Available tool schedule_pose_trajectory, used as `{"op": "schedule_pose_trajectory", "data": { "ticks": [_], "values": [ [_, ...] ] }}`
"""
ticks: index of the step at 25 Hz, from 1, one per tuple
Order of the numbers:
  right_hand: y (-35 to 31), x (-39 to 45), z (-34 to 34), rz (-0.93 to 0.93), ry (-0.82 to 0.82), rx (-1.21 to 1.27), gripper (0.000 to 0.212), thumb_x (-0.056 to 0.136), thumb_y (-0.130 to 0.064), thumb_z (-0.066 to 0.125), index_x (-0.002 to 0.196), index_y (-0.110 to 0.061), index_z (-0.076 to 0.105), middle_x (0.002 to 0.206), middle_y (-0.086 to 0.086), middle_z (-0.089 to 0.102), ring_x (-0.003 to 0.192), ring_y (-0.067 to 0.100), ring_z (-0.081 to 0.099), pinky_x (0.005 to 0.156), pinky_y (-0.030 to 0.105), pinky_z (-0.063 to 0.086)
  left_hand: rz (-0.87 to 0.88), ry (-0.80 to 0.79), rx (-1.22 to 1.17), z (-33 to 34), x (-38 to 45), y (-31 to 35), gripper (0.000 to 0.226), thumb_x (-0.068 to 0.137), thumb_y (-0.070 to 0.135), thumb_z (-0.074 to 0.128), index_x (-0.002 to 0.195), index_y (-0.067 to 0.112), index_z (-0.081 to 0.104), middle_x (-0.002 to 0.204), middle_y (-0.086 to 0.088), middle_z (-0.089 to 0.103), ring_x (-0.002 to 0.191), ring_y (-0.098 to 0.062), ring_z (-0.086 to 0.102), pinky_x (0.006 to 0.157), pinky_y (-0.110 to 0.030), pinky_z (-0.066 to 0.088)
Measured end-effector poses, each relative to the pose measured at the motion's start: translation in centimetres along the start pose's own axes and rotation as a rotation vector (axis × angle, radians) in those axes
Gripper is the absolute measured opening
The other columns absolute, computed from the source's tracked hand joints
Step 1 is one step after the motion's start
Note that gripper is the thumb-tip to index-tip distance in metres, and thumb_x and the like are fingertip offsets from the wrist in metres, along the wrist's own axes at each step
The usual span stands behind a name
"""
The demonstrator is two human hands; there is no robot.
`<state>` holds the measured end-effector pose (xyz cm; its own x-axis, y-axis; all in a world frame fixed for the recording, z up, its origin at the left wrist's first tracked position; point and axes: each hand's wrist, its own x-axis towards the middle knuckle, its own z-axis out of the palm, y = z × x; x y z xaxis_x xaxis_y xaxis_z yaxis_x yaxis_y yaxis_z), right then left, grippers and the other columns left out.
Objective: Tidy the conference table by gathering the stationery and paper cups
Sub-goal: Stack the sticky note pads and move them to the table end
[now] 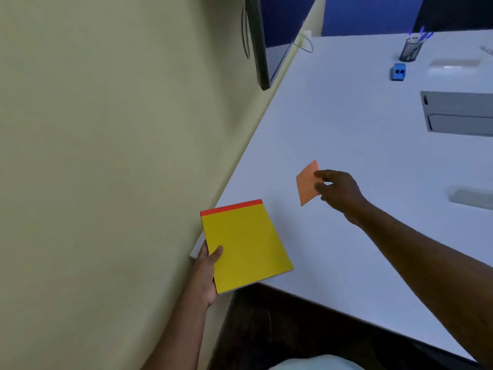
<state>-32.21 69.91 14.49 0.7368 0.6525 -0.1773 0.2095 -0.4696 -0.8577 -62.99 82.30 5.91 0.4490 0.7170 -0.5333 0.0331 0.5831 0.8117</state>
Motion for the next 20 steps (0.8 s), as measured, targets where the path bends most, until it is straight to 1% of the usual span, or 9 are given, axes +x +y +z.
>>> {"op": "schedule_pose_trajectory", "data": {
  "ticks": [1, 3, 7, 9, 12, 15, 17, 19, 20],
  "values": [
    [0.2, 0.8, 1.3, 0.069, 0.048, 0.021, 0.042, 0.092, -0.015, 0.056, 0.134, -0.018, 0.055, 0.137, 0.005, 0.056, 0.106, 0.026, 0.064, 0.088, 0.037, 0.054, -0.049, -0.057, 0.041, -0.3, 2.6, 1.2, 0.045, 0.098, 0.021, 0.053, 0.140, 0.034, 0.046, 0.132, -0.003, 0.062, 0.115, -0.032, 0.061, 0.085, -0.051, 0.053],
    [0.4, 1.9, 3.1, 0.115, 0.123, 0.011, 0.041, 0.090, -0.013, 0.056, 0.131, -0.019, 0.058, 0.133, 0.005, 0.060, 0.100, 0.024, 0.066, 0.087, 0.036, 0.053, -0.142, -0.128, 0.061, -0.5, 7.3, 2.7, 0.044, 0.099, 0.022, 0.053, 0.140, 0.035, 0.046, 0.132, -0.003, 0.062, 0.115, -0.032, 0.061, 0.082, -0.050, 0.055],
    [1.2, 2.2, 5.4, 0.251, 0.216, 0.118, 0.039, 0.089, -0.009, 0.055, 0.124, -0.023, 0.063, 0.123, 0.004, 0.064, 0.077, 0.016, 0.069, 0.082, 0.034, 0.054, -0.221, -0.222, 0.136, 0.6, 12.4, 4.6, 0.039, 0.099, 0.023, 0.055, 0.134, 0.040, 0.050, 0.130, -0.001, 0.063, 0.115, -0.030, 0.061, 0.084, -0.053, 0.056],
    [1.5, 2.3, 6.3, 0.298, 0.242, 0.157, 0.043, 0.087, -0.004, 0.052, 0.124, -0.023, 0.063, 0.121, 0.004, 0.063, 0.075, 0.016, 0.069, 0.085, 0.039, 0.055, -0.241, -0.228, 0.193, 1.1, 14.8, 4.9, 0.037, 0.099, 0.022, 0.054, 0.131, 0.041, 0.051, 0.127, 0.002, 0.064, 0.114, -0.028, 0.062, 0.083, -0.051, 0.056],
    [2.5, 4.2, 7.4, 0.361, 0.253, 0.188, 0.050, 0.084, 0.002, 0.048, 0.125, -0.025, 0.061, 0.115, 0.000, 0.064, 0.078, 0.015, 0.067, 0.087, 0.042, 0.056, -0.288, -0.226, 0.276, 1.9, 18.8, 5.2, 0.040, 0.100, 0.018, 0.052, 0.135, 0.036, 0.049, 0.127, -0.001, 0.063, 0.114, -0.029, 0.060, 0.089, -0.051, 0.052],
    [3.7, 4.6, 8.1, 0.400, 0.257, 0.236, 0.051, 0.082, 0.005, 0.048, 0.120, -0.027, 0.061, 0.109, -0.002, 0.066, 0.081, 0.012, 0.066, 0.087, 0.044, 0.057, -0.317, -0.266, 0.326, 1.6, 21.5, 5.4, 0.037, 0.100, 0.015, 0.051, 0.132, 0.035, 0.051, 0.121, 0.002, 0.065, 0.107, -0.024, 0.063, 0.083, -0.045, 0.054],
    [4.5, 5.9, 8.0, 0.436, 0.263, 0.260, 0.053, 0.081, 0.006, 0.050, 0.122, -0.026, 0.058, 0.109, -0.001, 0.066, 0.081, 0.012, 0.067, 0.084, 0.043, 0.058, -0.285, -0.230, 0.454, 2.2, 23.7, 6.2, 0.032, 0.100, 0.016, 0.052, 0.130, 0.029, 0.055, 0.116, 0.005, 0.066, 0.099, -0.017, 0.063, 0.078, -0.035, 0.053],
    [4.9, 6.9, 8.0, 0.441, 0.246, 0.287, 0.057, 0.081, 0.008, 0.053, 0.128, -0.025, 0.053, 0.106, -0.001, 0.066, 0.084, 0.015, 0.068, 0.080, 0.037, 0.057, -0.210, -0.103, 0.642, 2.4, 25.1, 6.6, 0.026, 0.097, 0.016, 0.057, 0.122, 0.013, 0.063, 0.107, -0.002, 0.068, 0.095, -0.021, 0.063, 0.082, -0.033, 0.050],
    [5.2, 7.5, 8.1, 0.446, 0.234, 0.318, 0.059, 0.082, 0.009, 0.054, 0.131, -0.023, 0.051, 0.104, -0.002, 0.066, 0.085, 0.017, 0.067, 0.078, 0.035, 0.056, -0.171, -0.032, 0.767, 2.5, 25.5, 6.6, 0.020, 0.095, 0.017, 0.060, 0.111, 0.008, 0.067, 0.097, -0.006, 0.069, 0.092, -0.025, 0.063, 0.082, -0.035, 0.049]
  ]
}}
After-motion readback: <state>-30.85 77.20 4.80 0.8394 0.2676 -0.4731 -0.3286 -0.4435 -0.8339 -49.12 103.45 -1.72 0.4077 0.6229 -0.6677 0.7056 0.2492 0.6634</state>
